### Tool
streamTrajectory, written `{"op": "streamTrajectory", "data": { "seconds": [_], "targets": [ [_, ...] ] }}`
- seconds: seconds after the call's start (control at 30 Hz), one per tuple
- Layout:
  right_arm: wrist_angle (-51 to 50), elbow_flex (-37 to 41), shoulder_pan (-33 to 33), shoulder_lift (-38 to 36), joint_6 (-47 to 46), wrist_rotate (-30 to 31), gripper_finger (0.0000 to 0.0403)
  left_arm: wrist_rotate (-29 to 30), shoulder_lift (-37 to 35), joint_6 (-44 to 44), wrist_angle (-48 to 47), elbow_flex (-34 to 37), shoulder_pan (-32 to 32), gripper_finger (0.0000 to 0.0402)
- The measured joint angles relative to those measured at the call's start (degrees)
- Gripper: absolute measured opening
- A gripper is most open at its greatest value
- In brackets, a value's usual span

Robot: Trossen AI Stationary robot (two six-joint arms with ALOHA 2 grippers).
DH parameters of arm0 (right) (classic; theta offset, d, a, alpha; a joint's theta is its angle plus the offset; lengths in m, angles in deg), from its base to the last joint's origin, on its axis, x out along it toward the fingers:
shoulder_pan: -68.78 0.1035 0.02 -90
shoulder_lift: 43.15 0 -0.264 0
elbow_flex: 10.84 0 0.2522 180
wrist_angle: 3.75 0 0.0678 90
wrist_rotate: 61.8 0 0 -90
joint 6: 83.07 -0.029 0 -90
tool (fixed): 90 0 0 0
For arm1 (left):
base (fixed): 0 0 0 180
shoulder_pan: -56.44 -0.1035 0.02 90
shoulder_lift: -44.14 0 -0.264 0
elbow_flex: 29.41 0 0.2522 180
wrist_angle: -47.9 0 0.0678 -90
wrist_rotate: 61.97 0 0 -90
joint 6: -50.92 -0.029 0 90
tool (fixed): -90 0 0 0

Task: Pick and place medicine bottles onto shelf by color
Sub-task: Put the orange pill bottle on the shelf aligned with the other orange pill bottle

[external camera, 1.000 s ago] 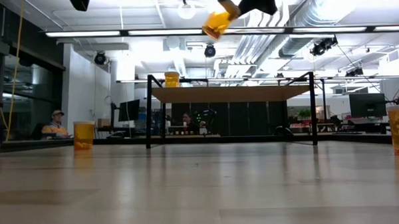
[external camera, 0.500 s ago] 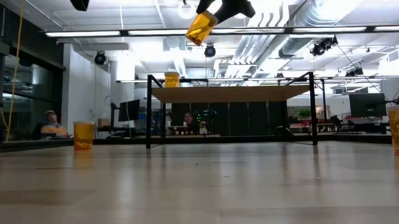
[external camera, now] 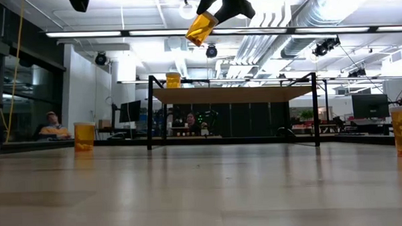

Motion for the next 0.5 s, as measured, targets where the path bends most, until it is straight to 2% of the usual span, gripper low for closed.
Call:
{"op": "streamTrajectory", "data": {
  "seconds": [0.27, 0.5],
  "targets": [
    [0.0, 0.02, 0.0, 0.0, 0.42, 0.0, 0.0197, 5.77, 1.56, 0.0, 0.24, 0.0, -0.02, 0.0],
    [0.0, 0.02, 0.0, 0.0, 0.42, 0.0, 0.0197, 5.04, 6.34, 0.06, 2.79, -0.02, -2.62, 0.0]
  ]
}}
